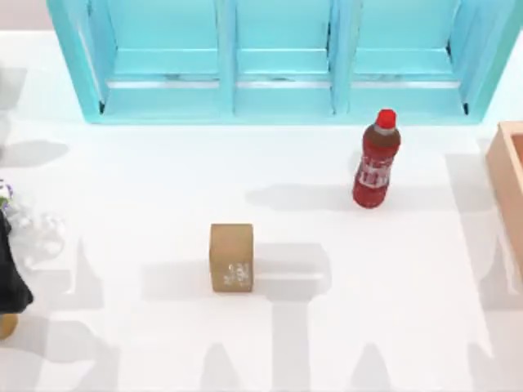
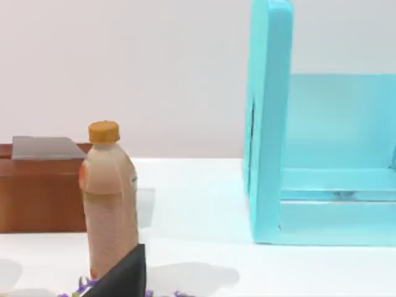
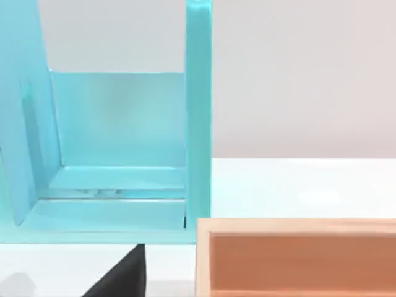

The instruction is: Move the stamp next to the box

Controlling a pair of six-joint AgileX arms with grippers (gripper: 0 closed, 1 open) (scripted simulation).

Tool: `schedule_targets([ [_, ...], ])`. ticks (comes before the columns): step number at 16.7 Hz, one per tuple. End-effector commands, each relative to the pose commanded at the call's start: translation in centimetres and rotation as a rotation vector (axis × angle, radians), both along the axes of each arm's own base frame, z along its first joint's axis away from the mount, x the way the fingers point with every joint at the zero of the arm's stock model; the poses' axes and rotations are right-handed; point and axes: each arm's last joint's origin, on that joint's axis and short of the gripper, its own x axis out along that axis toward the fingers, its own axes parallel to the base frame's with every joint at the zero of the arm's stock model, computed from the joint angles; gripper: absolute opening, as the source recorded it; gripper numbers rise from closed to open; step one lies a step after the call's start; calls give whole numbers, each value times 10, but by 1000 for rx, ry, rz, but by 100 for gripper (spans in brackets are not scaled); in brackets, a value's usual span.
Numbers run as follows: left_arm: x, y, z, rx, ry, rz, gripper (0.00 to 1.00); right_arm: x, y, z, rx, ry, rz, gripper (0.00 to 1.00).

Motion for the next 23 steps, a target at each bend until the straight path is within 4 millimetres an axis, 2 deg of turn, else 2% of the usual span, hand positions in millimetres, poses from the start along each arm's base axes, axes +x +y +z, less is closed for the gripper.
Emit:
schedule_targets([
  [3, 0, 0, 0, 0, 0, 0, 100, 0, 0, 1, 3, 5, 4, 100],
  [5, 0, 0, 0, 0, 0, 0, 100, 1, 3, 9, 17, 33, 21, 100],
  [9, 0, 0, 0, 0, 0, 0, 100, 8, 12, 43, 70, 180, 84, 100],
  [13, 0, 0, 0, 0, 0, 0, 100, 33, 31, 83, 110, 452, 140, 100],
  [16, 0, 0, 0, 0, 0, 0, 100, 67, 58, 104, 97, 732, 154, 100],
  [18, 0, 0, 0, 0, 0, 0, 100, 94, 83, 108, 59, 942, 143, 100],
  [20, 0, 0, 0, 0, 0, 0, 100, 123, 113, 102, -1, 1151, 113, 100],
  [23, 0, 0, 0, 0, 0, 0, 100, 160, 166, 83, -109, 1422, 43, 100],
])
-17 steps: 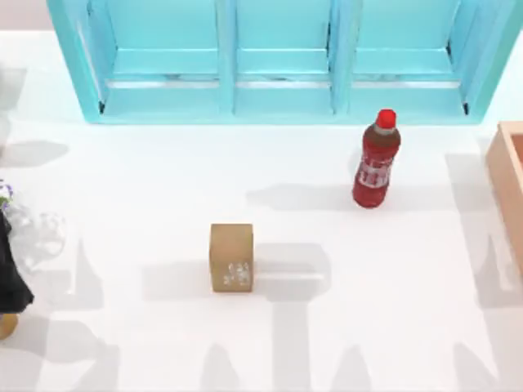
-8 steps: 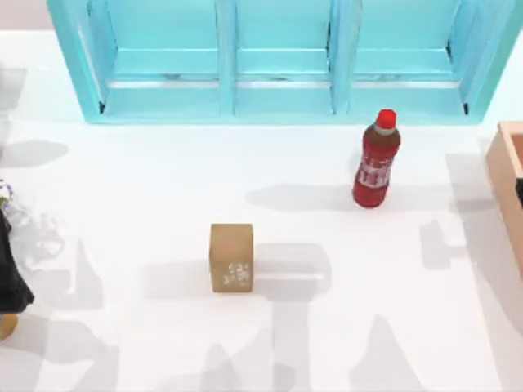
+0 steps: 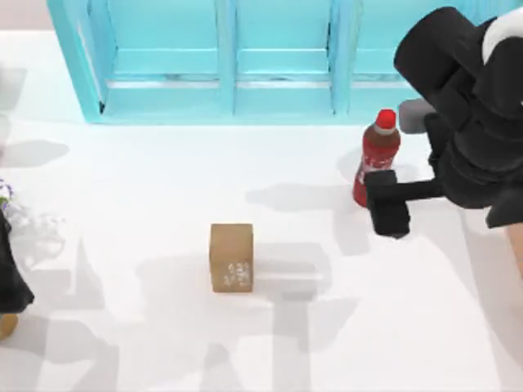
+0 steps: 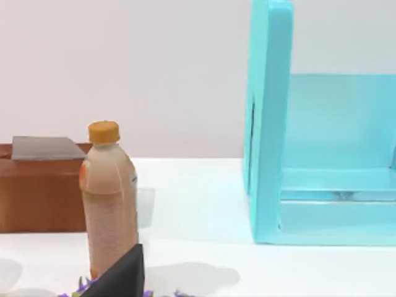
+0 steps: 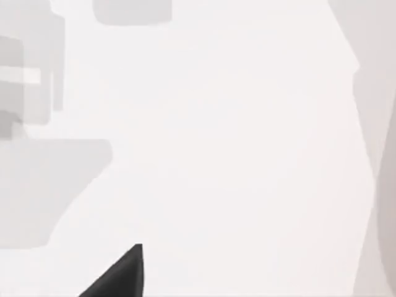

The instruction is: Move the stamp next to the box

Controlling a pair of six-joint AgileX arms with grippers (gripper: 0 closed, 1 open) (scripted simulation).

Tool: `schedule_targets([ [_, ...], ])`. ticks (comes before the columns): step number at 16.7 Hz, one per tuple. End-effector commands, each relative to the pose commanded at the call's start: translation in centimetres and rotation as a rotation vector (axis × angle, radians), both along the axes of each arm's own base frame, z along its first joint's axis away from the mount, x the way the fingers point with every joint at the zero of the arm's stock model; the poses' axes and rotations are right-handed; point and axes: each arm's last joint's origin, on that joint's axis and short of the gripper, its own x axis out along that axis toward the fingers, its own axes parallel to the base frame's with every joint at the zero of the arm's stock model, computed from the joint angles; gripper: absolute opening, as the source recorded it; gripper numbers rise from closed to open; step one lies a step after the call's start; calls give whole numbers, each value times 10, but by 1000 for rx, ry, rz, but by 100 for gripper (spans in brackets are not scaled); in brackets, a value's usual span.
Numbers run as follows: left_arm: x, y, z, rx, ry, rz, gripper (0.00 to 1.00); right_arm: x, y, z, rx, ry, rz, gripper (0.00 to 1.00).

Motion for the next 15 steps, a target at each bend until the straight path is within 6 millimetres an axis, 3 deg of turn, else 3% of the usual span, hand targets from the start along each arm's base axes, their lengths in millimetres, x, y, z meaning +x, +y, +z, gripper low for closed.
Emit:
schedule_targets([
  [5, 0, 0, 0, 0, 0, 0, 100, 40, 92, -36, -161, 236, -21, 100],
  [9, 0, 0, 0, 0, 0, 0, 100, 51, 152, -38, -139, 238, -58, 100],
  [12, 0, 0, 0, 0, 0, 0, 100, 50, 182, -26, -58, 196, -84, 100],
  [15, 0, 0, 0, 0, 0, 0, 100, 48, 198, -16, 18, 162, -102, 100],
])
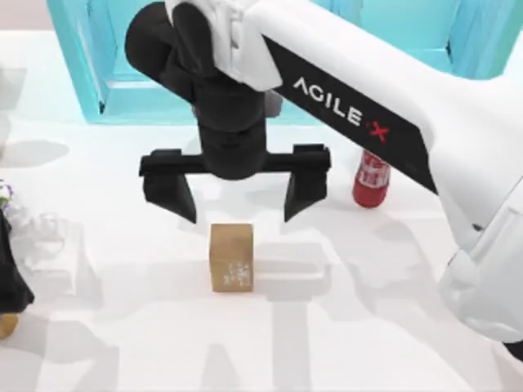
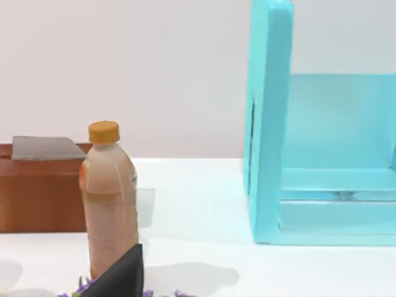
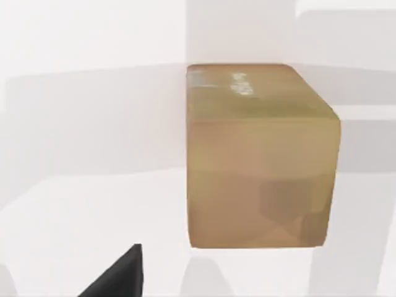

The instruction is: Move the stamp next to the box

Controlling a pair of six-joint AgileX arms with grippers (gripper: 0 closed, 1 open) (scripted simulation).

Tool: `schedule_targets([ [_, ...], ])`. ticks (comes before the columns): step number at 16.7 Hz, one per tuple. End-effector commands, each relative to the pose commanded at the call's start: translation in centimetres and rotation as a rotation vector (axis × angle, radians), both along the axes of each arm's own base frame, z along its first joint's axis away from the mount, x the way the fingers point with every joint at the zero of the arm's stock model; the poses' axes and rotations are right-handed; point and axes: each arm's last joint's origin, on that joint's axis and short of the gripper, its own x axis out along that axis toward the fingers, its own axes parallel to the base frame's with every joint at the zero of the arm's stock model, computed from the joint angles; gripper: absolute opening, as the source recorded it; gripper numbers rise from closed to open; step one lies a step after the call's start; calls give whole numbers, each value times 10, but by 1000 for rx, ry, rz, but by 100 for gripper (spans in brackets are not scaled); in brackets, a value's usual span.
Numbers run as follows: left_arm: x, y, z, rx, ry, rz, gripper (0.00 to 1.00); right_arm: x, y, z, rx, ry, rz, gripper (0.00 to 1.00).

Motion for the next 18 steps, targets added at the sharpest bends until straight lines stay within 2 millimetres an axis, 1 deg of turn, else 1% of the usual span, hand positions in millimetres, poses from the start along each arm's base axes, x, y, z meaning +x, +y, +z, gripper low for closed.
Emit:
schedule_targets([
  [2, 0, 0, 0, 0, 0, 0, 100, -1, 4, 4, 27, -13, -8, 100],
  [7, 0, 0, 0, 0, 0, 0, 100, 1, 3, 6, 31, -17, -13, 100],
  [10, 0, 0, 0, 0, 0, 0, 100, 2, 5, -2, 34, -18, -9, 100],
  [12, 0, 0, 0, 0, 0, 0, 100, 3, 7, -16, 34, -18, -8, 100],
  [18, 0, 0, 0, 0, 0, 0, 100, 1, 6, -81, 25, -11, -8, 100],
])
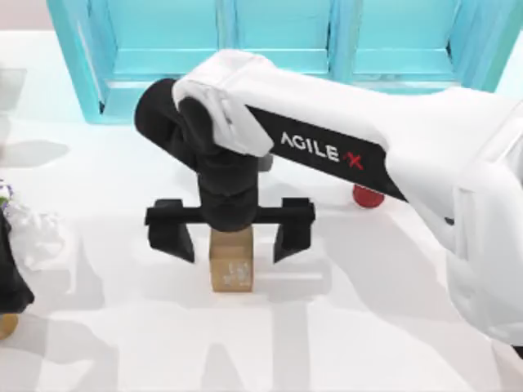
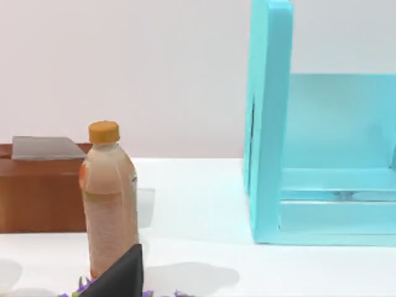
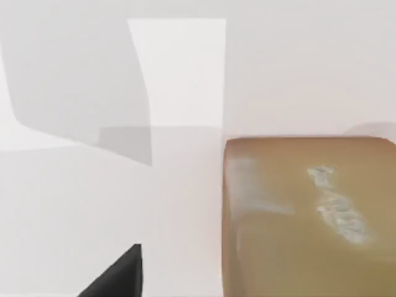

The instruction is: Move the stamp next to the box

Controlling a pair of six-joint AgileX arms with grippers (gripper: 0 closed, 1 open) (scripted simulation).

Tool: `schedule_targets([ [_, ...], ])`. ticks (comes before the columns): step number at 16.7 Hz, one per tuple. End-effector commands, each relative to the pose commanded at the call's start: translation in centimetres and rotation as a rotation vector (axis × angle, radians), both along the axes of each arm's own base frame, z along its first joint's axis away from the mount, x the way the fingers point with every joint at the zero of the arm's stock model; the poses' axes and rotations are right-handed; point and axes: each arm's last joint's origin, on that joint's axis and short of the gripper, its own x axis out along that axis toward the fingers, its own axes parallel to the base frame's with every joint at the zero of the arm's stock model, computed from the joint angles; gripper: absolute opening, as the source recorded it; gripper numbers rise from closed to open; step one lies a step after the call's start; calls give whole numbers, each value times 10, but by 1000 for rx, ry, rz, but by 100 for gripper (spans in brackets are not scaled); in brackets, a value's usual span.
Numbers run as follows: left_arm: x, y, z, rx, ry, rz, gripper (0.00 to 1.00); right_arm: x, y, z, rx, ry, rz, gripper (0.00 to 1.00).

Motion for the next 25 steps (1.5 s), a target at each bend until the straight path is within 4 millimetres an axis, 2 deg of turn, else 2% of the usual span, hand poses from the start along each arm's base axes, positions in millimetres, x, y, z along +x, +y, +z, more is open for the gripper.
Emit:
schedule_targets([
  [3, 0, 0, 0, 0, 0, 0, 100, -2, -1, -14, 4, -3, 0, 100],
  [7, 0, 0, 0, 0, 0, 0, 100, -2, -1, -15, 4, -3, 0, 100],
  [20, 0, 0, 0, 0, 0, 0, 100, -2, -1, -15, 4, -3, 0, 2],
  [25, 0, 0, 0, 0, 0, 0, 100, -2, -1, -15, 4, -3, 0, 0],
])
